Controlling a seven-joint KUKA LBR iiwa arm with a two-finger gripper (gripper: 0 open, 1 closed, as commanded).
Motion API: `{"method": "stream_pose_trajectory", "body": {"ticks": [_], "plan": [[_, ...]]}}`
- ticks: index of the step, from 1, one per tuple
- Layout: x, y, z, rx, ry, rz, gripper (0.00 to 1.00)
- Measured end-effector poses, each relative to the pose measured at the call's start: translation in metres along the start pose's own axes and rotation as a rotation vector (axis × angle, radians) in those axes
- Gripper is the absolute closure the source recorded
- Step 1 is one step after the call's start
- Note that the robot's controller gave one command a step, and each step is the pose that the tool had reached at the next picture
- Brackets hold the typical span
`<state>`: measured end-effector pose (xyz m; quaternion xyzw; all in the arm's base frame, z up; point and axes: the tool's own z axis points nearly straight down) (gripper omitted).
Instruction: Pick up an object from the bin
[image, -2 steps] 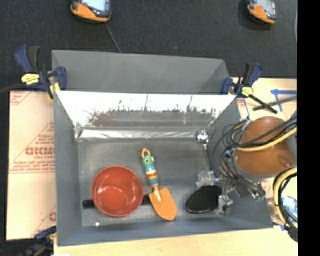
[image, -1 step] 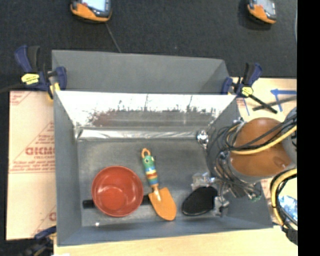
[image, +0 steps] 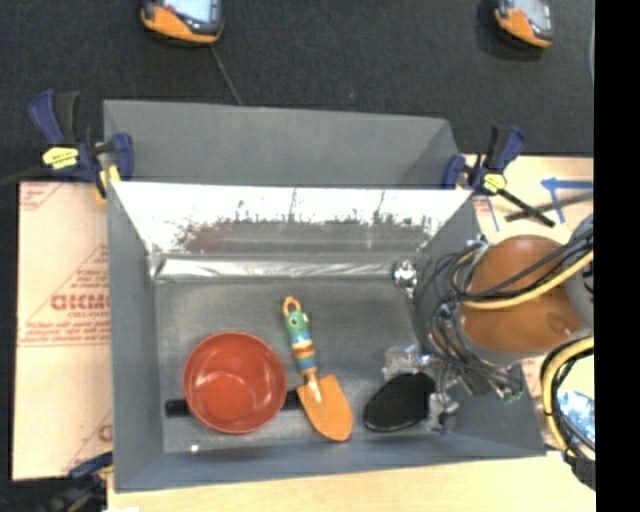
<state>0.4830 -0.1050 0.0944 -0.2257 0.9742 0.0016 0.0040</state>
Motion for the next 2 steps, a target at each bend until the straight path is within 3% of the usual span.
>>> {"method": "stream_pose_trajectory", "body": {"ticks": [1, 2], "plan": [[0.0, 0.0, 0.0, 0.0, 0.0, 0.0, 1.0], [-0.037, -0.044, -0.013, 0.0, -0.003, -0.539, 1.0]]}}
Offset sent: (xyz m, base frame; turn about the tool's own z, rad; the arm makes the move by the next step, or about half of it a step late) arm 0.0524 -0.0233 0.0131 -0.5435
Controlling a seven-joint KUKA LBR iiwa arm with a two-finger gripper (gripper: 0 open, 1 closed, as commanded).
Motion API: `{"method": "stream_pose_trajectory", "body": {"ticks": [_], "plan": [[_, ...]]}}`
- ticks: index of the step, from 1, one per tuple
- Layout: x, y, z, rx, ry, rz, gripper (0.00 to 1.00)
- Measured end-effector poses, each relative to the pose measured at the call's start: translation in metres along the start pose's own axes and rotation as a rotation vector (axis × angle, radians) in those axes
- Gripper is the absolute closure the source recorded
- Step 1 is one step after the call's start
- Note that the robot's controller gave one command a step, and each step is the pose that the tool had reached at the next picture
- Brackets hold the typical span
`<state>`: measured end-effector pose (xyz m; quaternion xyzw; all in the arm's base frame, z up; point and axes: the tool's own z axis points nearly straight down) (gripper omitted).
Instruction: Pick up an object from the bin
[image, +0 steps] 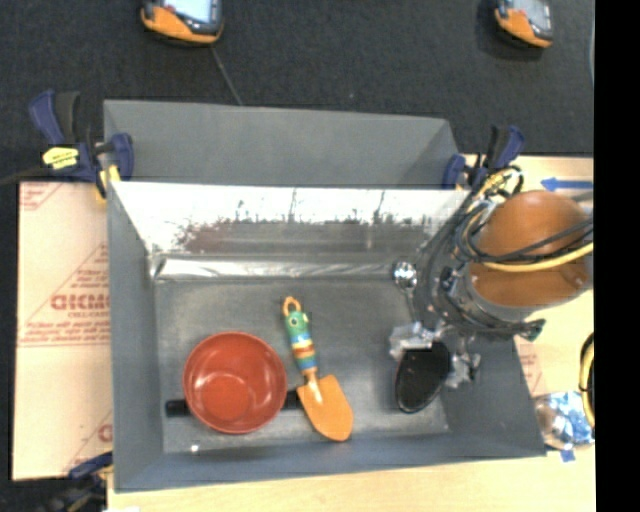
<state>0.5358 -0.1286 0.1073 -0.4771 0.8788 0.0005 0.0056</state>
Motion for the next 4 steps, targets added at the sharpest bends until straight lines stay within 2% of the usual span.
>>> {"method": "stream_pose_trajectory", "body": {"ticks": [1, 3, 4], "plan": [[0.0, 0.0, 0.0, -0.001, 0.0, 0.001, 1.0], [-0.005, 0.001, 0.032, 0.008, -0.004, -0.172, 1.0], [-0.005, 0.001, 0.032, 0.007, -0.004, -0.169, 1.0]]}}
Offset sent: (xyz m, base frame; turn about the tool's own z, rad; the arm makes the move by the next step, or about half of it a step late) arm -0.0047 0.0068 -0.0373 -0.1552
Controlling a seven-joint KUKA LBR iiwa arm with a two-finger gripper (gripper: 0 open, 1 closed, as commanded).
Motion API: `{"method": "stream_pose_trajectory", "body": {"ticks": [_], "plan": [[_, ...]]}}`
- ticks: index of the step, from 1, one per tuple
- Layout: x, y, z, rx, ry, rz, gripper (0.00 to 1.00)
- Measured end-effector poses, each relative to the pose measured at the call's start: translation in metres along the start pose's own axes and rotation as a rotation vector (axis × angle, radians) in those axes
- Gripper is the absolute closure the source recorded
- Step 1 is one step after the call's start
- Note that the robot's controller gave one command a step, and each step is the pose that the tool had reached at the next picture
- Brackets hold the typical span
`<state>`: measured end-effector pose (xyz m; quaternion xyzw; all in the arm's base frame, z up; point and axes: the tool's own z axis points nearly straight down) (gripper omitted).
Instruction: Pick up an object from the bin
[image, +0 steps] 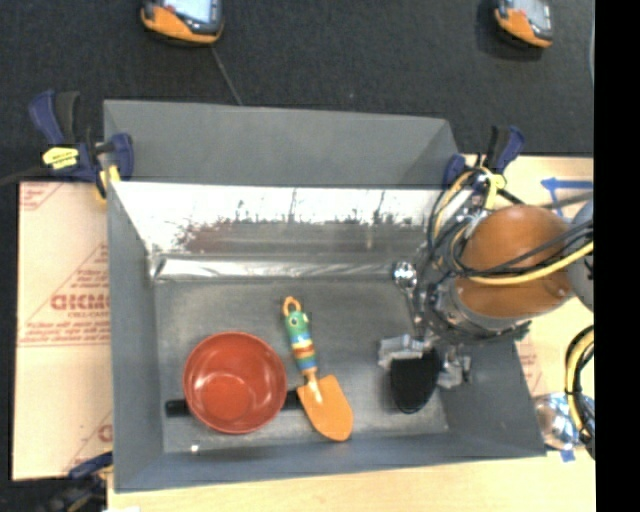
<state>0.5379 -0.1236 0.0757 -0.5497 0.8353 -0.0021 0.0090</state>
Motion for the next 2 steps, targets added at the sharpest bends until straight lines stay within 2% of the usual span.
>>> {"method": "stream_pose_trajectory", "body": {"ticks": [2], "plan": [[-0.0001, -0.0001, 0.0, -0.001, 0.0, 0.002, 1.0]]}}
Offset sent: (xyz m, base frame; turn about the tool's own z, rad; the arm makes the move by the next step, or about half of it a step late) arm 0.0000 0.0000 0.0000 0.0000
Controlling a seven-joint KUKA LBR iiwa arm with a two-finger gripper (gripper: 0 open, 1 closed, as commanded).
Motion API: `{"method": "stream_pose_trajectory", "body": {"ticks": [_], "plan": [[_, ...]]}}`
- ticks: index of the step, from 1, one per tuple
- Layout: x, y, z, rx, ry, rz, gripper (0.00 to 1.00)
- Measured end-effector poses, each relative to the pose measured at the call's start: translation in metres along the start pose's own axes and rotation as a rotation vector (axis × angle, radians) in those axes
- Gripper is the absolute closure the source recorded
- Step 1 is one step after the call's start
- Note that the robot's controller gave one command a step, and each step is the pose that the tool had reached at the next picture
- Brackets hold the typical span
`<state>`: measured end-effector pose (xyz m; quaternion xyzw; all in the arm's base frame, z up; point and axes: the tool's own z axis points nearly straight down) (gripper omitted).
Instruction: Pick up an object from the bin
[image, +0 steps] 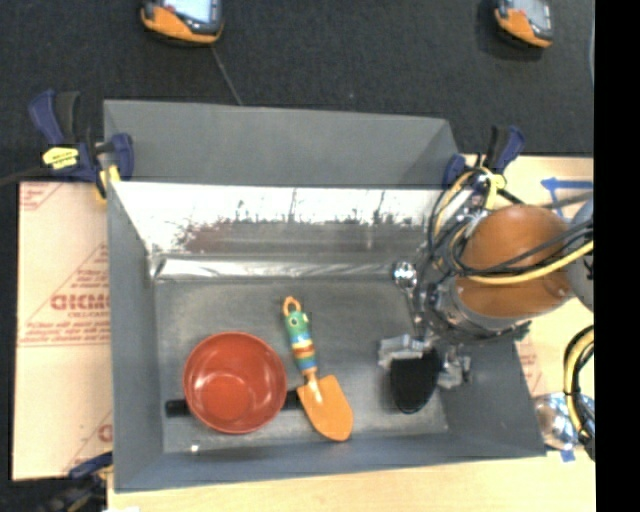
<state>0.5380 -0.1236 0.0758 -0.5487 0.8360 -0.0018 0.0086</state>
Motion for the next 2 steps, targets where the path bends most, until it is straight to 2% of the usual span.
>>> {"method": "stream_pose_trajectory", "body": {"ticks": [2], "plan": [[-0.0001, 0.0, 0.0, -0.001, 0.0, 0.001, 1.0]]}}
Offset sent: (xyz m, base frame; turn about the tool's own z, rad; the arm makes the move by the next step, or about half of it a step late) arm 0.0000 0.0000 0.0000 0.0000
